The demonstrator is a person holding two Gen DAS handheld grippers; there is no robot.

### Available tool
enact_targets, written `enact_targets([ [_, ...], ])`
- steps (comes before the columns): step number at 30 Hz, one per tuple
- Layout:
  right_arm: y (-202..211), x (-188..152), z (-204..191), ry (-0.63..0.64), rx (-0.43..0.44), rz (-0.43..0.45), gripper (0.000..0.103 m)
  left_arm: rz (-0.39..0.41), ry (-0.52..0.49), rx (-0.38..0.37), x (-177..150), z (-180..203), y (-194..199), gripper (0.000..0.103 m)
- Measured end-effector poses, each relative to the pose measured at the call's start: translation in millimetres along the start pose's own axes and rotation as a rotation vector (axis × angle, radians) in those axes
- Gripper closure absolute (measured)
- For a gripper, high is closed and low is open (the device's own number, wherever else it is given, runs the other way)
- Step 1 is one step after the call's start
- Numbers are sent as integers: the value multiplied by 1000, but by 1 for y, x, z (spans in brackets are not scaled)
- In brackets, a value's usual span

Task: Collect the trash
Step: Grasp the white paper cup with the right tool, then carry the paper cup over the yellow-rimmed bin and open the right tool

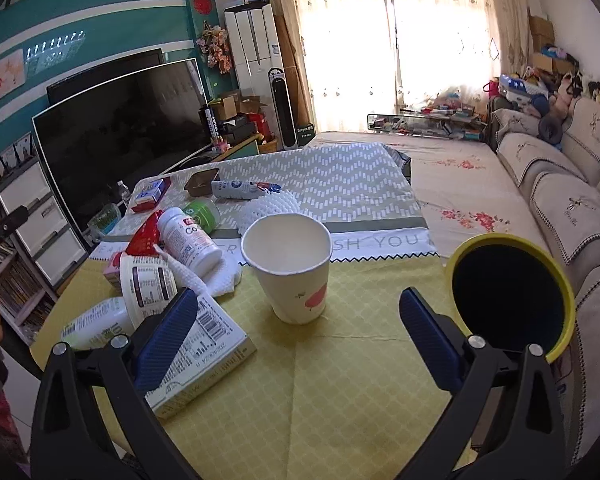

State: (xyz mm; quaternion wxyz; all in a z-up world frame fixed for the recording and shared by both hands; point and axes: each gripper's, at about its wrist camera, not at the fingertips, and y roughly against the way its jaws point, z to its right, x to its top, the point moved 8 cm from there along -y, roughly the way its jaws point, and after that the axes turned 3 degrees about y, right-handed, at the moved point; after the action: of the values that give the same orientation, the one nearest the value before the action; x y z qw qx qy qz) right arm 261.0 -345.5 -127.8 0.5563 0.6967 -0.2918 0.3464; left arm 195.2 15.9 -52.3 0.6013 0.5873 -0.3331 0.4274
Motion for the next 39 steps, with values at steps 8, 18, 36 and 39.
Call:
enact_targets([
  [8,-29,41,13,21,-24,-57,8,-3,-16,2,30,2,-94,4],
  [18,-89,22,10,70,-20,-291,47,-27,-7,39,37,-2,-193,4],
  [36,-55,42,47,-77,-53,-147,97,-21,-22,3,9,4,-192,4],
  [39,-27,46,90,-160,-153,-70,96,-20,-18,-3,9,4,-190,4],
])
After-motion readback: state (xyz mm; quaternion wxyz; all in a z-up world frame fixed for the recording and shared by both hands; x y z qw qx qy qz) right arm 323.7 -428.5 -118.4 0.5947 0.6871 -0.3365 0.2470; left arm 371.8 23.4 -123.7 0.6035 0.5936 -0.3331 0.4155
